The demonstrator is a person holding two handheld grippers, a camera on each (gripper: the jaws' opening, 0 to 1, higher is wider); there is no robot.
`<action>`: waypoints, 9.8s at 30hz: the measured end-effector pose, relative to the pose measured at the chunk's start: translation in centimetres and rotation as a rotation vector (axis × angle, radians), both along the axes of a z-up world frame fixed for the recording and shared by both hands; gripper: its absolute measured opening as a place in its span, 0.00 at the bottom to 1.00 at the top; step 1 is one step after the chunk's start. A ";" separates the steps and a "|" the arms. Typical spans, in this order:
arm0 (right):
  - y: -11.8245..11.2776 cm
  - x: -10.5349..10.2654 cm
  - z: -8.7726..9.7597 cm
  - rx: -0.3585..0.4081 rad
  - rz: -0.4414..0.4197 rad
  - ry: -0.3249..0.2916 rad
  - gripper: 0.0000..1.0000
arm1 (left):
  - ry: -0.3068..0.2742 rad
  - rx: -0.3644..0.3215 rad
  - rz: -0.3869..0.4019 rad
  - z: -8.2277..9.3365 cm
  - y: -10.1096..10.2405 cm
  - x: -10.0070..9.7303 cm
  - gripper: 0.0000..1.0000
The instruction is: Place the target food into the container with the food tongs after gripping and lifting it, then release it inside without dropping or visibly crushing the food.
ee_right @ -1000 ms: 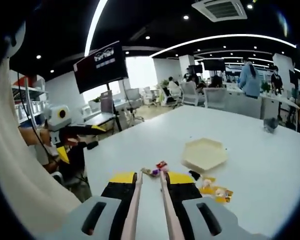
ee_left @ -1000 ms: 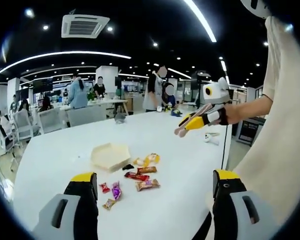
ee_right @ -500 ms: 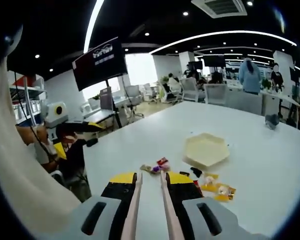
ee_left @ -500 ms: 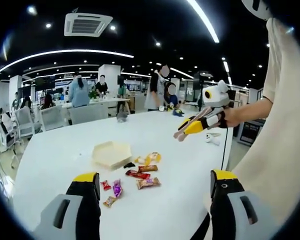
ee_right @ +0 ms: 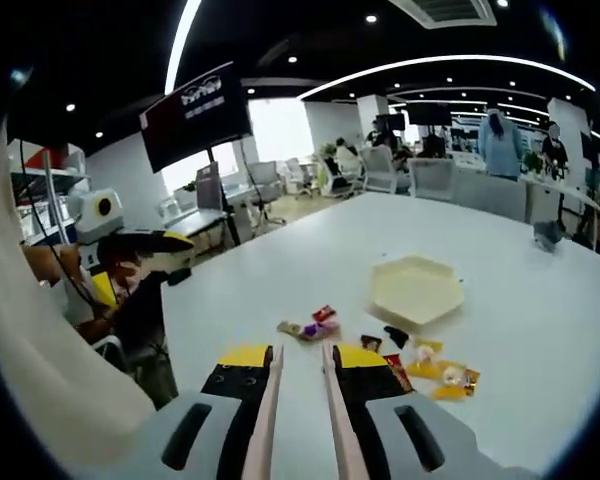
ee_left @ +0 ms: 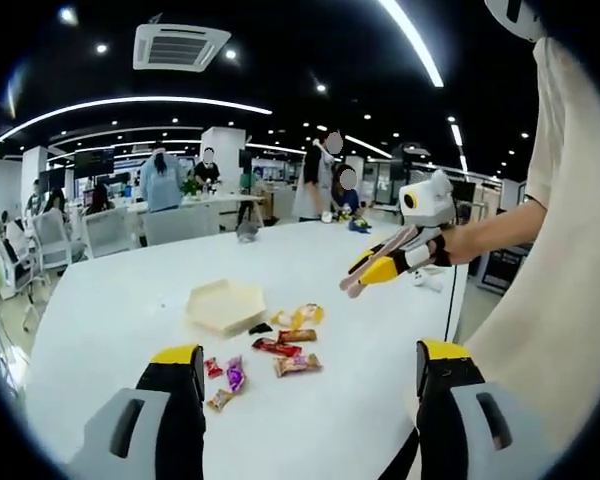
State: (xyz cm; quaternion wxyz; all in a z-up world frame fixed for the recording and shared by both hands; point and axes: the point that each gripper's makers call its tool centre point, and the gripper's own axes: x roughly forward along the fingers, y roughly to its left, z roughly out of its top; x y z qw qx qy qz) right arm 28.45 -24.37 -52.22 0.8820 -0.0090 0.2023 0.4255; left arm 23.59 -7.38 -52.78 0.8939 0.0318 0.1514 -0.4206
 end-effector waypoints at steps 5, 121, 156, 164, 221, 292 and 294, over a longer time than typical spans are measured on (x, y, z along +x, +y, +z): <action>0.6 0.0 -1.2 -0.003 0.000 0.038 0.23 | 0.009 -0.006 0.016 0.0 0.4 -0.2 0.89; 5.6 6.1 -21.5 -0.590 0.167 0.252 0.20 | 0.130 -0.021 0.236 -2.4 5.5 -0.3 0.82; 4.5 9.1 -15.8 -0.488 0.066 0.168 0.21 | 0.105 0.015 0.245 -2.5 5.4 0.6 0.89; 4.5 10.7 -13.8 -0.470 0.052 0.127 0.21 | 0.106 0.009 0.235 -2.6 5.1 0.4 0.88; 5.5 18.9 -8.5 -0.434 -0.013 0.023 0.21 | 0.106 0.019 0.274 -2.6 6.8 0.1 0.87; 5.7 27.3 -5.1 -0.445 -0.016 -0.055 0.21 | 0.110 0.030 0.312 -2.6 6.7 0.7 0.87; 5.7 27.4 -5.1 -0.445 -0.018 -0.055 0.21 | 0.111 0.030 0.313 -2.7 6.7 0.7 0.87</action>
